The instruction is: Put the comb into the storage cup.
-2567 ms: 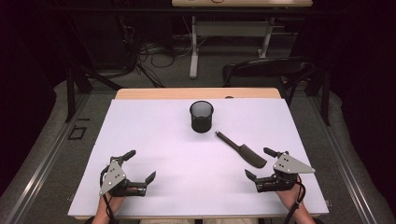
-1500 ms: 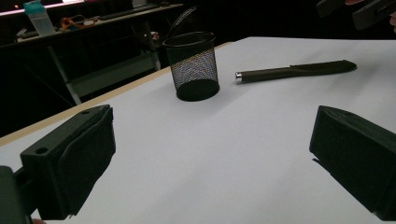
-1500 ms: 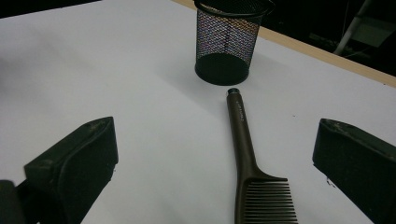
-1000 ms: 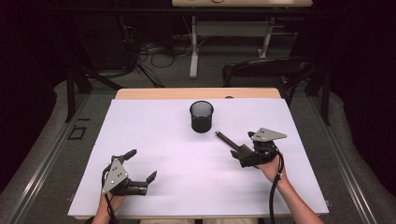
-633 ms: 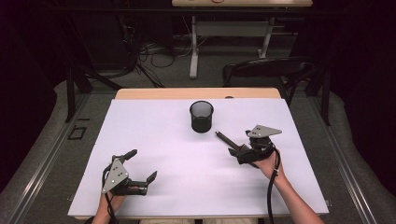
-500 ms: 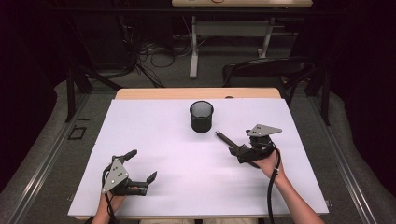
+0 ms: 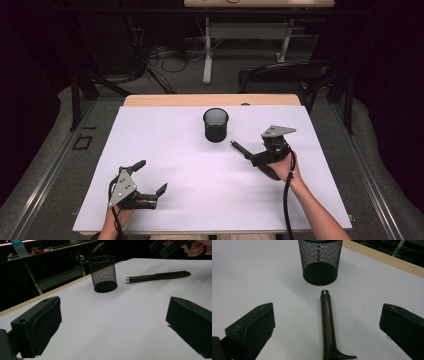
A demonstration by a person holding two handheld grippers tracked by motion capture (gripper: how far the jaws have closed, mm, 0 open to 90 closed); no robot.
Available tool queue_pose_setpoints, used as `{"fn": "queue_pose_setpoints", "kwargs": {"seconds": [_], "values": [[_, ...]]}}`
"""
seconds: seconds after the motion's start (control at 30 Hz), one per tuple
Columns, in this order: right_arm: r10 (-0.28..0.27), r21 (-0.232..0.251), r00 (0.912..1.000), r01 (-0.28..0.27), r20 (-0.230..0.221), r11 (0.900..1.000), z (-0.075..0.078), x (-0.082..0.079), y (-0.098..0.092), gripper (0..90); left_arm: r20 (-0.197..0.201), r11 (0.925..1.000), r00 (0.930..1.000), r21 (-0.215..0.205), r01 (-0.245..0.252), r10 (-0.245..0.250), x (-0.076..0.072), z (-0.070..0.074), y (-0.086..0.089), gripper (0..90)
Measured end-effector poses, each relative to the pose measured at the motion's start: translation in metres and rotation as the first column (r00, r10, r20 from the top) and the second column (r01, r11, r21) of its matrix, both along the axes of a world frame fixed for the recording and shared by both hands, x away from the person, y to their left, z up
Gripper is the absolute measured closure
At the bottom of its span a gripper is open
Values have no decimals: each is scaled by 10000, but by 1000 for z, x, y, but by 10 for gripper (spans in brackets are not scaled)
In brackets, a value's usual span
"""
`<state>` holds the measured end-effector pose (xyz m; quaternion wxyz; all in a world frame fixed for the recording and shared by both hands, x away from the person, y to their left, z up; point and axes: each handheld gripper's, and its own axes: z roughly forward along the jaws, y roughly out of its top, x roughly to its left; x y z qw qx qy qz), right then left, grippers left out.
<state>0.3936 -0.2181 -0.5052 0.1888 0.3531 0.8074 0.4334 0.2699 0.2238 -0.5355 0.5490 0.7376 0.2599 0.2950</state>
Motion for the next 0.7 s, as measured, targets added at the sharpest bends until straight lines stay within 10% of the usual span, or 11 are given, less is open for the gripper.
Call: {"fn": "queue_pose_setpoints", "kwargs": {"seconds": [0.33, 0.7], "values": [[48, -286, 9999, -52, -154, 9996, 4, 18, 12, 45, -4, 10000, 10000, -6, 14, -14, 0, 0, 0, 1], [-230, -577, 9988, 205, -427, 9981, 2, 39, 24, 498, 20, 9999, 10000, 102, 71, -71, 0, 0, 0, 1]]}}
